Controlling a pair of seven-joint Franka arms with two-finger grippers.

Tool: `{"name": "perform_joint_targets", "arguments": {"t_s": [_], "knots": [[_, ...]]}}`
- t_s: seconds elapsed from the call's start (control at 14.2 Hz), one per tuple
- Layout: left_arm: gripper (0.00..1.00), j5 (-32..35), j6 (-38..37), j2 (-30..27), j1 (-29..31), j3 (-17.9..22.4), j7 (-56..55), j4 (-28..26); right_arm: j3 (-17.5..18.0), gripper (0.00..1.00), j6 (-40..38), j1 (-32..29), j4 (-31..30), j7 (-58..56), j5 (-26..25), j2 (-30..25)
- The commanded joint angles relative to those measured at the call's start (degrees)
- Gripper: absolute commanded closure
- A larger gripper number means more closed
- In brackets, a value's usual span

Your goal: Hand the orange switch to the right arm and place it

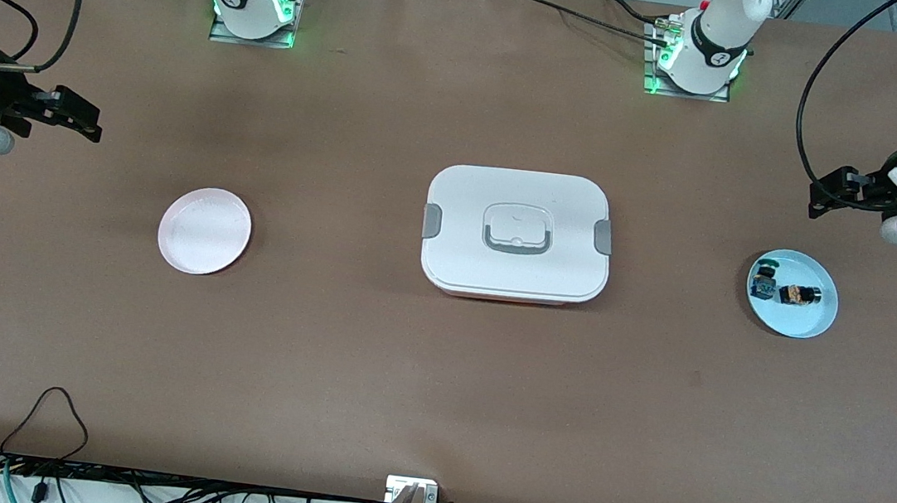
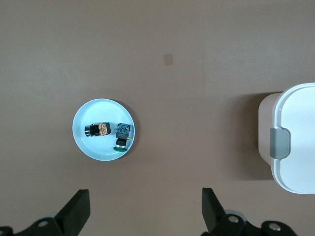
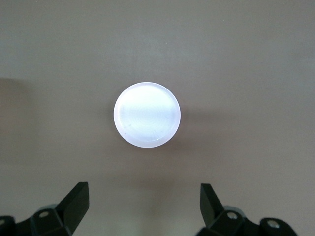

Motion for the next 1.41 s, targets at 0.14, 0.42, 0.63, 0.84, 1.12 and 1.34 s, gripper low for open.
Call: {"name": "perform_joint_targets", "arguments": {"t_s": [0.14, 0.42, 0.63, 0.84, 1.12, 1.34], "knots": [[0.00, -0.76, -4.76, 1.56, 0.88, 0.20, -0.75, 2.24, 0.41, 0.00, -0.58, -0.48, 0.52, -0.11, -0.68, -0.40], [0.00, -0.76, -8.27, 5.77, 4.57, 0.29, 0.04, 2.06, 0.33, 0.00, -0.58, -0.65, 0.52, -0.11, -0.76, -0.23], [0.00, -0.33, -9.34, 8.49, 5.97, 0.37, -0.48, 1.62, 0.33, 0.00, -0.93, -0.39, 0.52, -0.02, -0.77, -0.58], [0.00, 0.03, -6.55, 11.22, 10.46, 0.37, -0.13, 0.31, 0.41, 0.00, -1.01, -0.22, 0.52, -0.11, -0.77, -0.75], [0.00, 4.42, 8.63, 11.93, 12.04, 0.37, 0.31, -8.28, 0.24, 0.00, -1.11, -0.48, 0.52, -0.02, -0.68, -0.75], [0.00, 4.78, 20.59, 12.80, 13.19, 0.37, 0.83, -14.62, 0.24, 0.00, -1.11, -0.48, 0.52, 0.07, -0.68, -0.75]]}}
